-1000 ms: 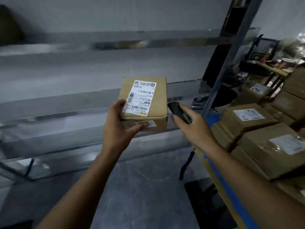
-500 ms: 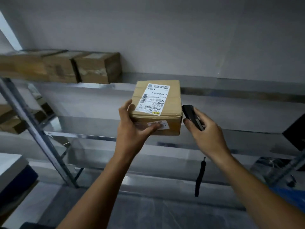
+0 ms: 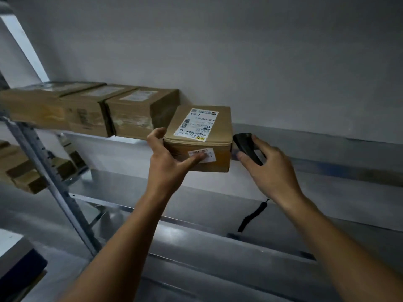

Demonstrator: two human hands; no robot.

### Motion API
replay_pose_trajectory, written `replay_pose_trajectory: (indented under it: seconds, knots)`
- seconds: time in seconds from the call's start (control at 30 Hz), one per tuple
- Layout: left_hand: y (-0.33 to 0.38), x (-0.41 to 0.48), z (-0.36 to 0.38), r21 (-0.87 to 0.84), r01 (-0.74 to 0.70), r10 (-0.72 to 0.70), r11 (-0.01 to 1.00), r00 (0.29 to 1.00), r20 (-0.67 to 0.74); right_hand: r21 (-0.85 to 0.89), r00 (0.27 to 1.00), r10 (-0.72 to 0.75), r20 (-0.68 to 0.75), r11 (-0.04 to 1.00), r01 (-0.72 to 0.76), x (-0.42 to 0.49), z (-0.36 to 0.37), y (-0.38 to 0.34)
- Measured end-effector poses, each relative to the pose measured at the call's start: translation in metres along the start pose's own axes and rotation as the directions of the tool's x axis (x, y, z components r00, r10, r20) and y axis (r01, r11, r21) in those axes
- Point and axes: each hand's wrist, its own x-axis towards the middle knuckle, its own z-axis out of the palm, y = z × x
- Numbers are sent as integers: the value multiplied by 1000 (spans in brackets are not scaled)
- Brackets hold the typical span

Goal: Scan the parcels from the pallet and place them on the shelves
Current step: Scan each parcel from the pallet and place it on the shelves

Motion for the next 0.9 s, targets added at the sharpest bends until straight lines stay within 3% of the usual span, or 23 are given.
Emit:
replay_pose_trajectory:
  seconds: [0.13,0.23,0.3,0.37,0.7,0.9]
  knots:
    - [-20,28,17,90,-13,24,996,992,-120,43,997,-4,73,999,0,39,19,13]
    - [-29,31,33,371,-168,281,913,920,-275,59,999,-11,49,998,8,55,31,13]
    - [-40,27,46,545,-290,466,787,858,-216,68,999,-18,51,998,14,64,37,11]
    - [-52,24,59,620,-347,519,704,847,-115,59,996,-13,83,998,8,74,39,8]
    - [-80,61,55,602,-202,242,773,970,15,-10,995,47,90,999,-47,89,41,-6]
    - [-76,52,47,437,-234,231,868,971,63,-23,995,97,-7,995,-97,62,38,-7]
